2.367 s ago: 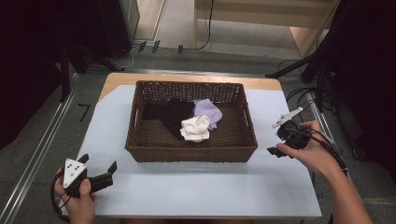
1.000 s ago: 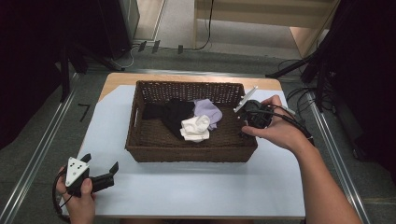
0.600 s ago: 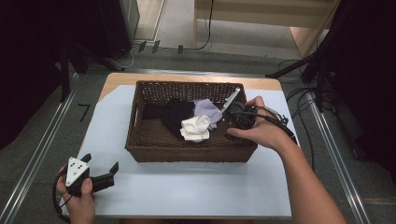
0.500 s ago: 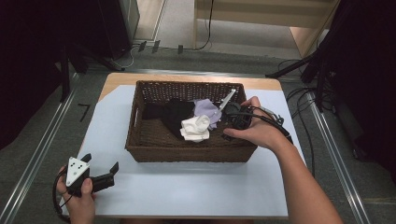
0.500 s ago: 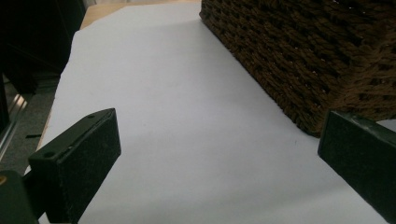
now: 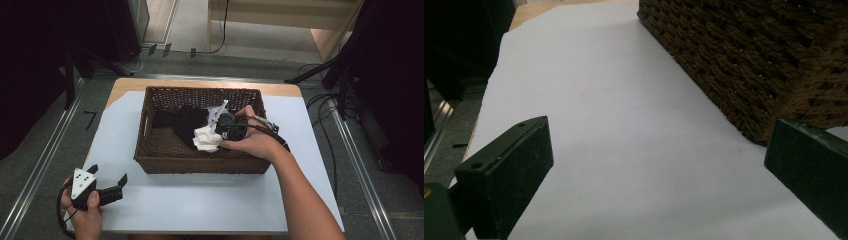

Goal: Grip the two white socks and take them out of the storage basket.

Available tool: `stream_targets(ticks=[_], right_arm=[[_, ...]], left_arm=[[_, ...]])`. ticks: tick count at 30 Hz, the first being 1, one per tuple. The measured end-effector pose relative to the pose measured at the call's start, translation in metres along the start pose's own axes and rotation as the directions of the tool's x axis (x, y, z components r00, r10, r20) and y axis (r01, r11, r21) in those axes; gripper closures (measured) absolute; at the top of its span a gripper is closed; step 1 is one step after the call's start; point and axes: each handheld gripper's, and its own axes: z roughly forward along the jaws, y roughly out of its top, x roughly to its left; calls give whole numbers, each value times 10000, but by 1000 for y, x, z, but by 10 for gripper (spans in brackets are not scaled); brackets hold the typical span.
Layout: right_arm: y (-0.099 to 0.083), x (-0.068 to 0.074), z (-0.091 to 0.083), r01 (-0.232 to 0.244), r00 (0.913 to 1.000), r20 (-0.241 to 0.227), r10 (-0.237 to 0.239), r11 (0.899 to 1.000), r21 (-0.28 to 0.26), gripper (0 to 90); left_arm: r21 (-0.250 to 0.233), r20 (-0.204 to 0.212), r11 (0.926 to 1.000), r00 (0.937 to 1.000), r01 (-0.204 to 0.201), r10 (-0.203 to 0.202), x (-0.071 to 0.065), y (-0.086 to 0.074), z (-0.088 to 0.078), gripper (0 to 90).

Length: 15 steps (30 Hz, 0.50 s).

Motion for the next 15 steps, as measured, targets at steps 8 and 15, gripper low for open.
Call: stream_targets(ticks=[8,15], right_arm=[[17,4,21,489,9987,-126,-486,9986,187,356],[27,3,41,269,9993,-260,-260,9990,360,329]], left_arm=[[89,16,10000,10000,-10,10,0,0,0,1],[82,16,10000,10000,1,-1,0,0,1,1]])
